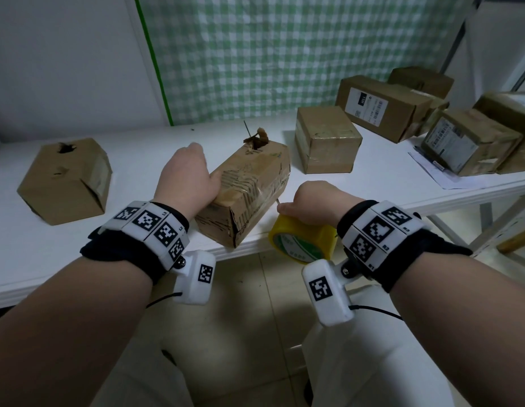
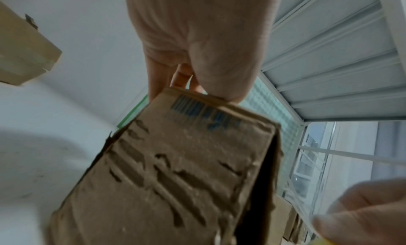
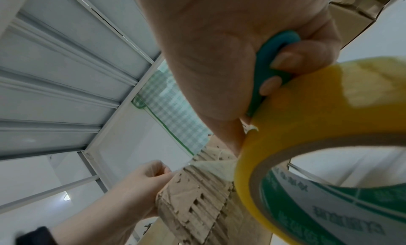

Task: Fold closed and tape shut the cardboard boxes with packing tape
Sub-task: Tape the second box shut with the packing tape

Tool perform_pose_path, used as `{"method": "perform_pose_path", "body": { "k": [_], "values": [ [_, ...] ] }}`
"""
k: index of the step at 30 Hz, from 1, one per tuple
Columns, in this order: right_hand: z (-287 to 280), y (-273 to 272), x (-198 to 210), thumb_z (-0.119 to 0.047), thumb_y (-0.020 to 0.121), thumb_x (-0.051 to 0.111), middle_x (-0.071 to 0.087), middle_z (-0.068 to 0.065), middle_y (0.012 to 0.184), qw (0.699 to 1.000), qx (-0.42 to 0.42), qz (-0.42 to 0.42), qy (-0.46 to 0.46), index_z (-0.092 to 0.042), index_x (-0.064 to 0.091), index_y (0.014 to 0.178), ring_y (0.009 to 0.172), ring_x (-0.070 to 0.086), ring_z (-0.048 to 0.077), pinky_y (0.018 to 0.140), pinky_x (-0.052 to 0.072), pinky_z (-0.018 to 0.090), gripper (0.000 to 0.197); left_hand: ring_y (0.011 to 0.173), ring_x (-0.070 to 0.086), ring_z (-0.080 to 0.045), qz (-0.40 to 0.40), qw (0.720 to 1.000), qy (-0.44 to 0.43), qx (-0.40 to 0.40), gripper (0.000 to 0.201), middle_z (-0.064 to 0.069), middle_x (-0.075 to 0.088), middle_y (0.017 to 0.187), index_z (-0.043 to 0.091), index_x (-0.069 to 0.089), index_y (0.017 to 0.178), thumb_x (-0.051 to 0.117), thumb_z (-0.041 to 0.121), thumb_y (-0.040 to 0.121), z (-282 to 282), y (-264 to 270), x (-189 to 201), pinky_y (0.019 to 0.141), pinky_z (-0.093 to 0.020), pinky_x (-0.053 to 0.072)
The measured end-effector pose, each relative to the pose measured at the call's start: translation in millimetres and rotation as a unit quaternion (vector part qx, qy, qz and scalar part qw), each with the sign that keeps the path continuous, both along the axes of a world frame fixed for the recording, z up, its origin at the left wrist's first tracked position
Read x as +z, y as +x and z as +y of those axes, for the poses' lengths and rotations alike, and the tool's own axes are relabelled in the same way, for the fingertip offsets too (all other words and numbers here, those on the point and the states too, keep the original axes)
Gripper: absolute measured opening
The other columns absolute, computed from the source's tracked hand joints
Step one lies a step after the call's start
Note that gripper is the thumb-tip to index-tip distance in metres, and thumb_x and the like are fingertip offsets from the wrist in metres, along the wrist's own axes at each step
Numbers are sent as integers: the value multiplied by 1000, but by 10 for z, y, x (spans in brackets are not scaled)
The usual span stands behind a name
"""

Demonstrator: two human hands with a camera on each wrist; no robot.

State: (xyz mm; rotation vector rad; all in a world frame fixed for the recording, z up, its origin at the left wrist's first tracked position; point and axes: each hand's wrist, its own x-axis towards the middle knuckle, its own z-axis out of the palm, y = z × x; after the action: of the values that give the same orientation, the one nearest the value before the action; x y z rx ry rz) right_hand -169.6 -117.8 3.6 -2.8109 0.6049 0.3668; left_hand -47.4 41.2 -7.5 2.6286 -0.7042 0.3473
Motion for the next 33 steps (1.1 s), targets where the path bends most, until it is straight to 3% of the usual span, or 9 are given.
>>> {"method": "perform_pose_path", "body": {
  "k": [5,8,11,14,19,24,26,29,33],
  "values": [
    [11,-16,-13,-46,97,40,37,-2,67,1000,-2,1,7,-15,43,82,82,44,21,74,34,30,35,104,51,-29,-2,1000,-2,-16,21,-13,56,113,7,56,109,52,15,90,10,3,57,82,-35,40],
    [33,-31,-6,-46,98,40,37,-2,68,1000,3,14,0,-16,45,88,84,44,20,75,34,29,32,119,50,-26,5,992,24,-126,34,-6,58,126,13,55,127,40,26,99,-25,-126,92,101,-38,34],
    [57,-47,14,-46,99,37,44,3,80,1000,10,22,-4,-17,46,93,85,43,20,76,34,29,31,145,14,-18,92,957,195,-193,64,-2,12,158,16,15,151,25,50,98,-30,-207,23,117,-43,6],
    [85,-57,70,-42,100,34,43,5,87,1000,20,8,9,-16,46,94,85,42,20,75,33,28,29,146,0,-15,133,943,250,-175,87,0,-10,159,15,-8,151,27,65,89,-20,-156,8,118,-49,5],
    [137,-87,132,-37,101,34,43,3,86,999,28,-2,22,-17,40,83,85,43,20,77,33,27,28,141,17,-26,182,948,213,-151,87,-2,11,156,15,6,150,21,71,86,-180,-38,5,109,-53,29],
    [109,-130,93,-40,100,38,45,4,95,997,8,-7,79,-19,48,89,88,43,20,77,33,28,25,134,30,-34,158,959,218,-85,77,-4,18,151,16,11,148,27,64,90,-317,-13,-95,103,-56,35],
    [63,-136,63,-43,97,44,46,3,96,989,-32,-22,143,-20,49,99,84,46,19,73,37,28,23,130,36,-35,152,959,217,-104,78,-9,19,150,13,11,148,29,62,91,-304,-2,-74,102,-53,37],
    [37,-119,75,-43,94,51,46,-2,79,970,-69,-69,223,-21,49,89,65,43,11,53,34,22,23,128,39,-33,150,954,217,-144,72,-14,24,148,8,14,148,32,54,95,-245,45,22,104,-45,37],
    [91,-23,124,-39,94,53,48,-4,76,950,-67,-125,277,-20,55,105,63,44,9,49,33,21,23,118,47,-28,127,955,197,-183,52,-13,43,136,8,35,138,37,41,98,-166,125,175,94,-32,38]
  ]
}}
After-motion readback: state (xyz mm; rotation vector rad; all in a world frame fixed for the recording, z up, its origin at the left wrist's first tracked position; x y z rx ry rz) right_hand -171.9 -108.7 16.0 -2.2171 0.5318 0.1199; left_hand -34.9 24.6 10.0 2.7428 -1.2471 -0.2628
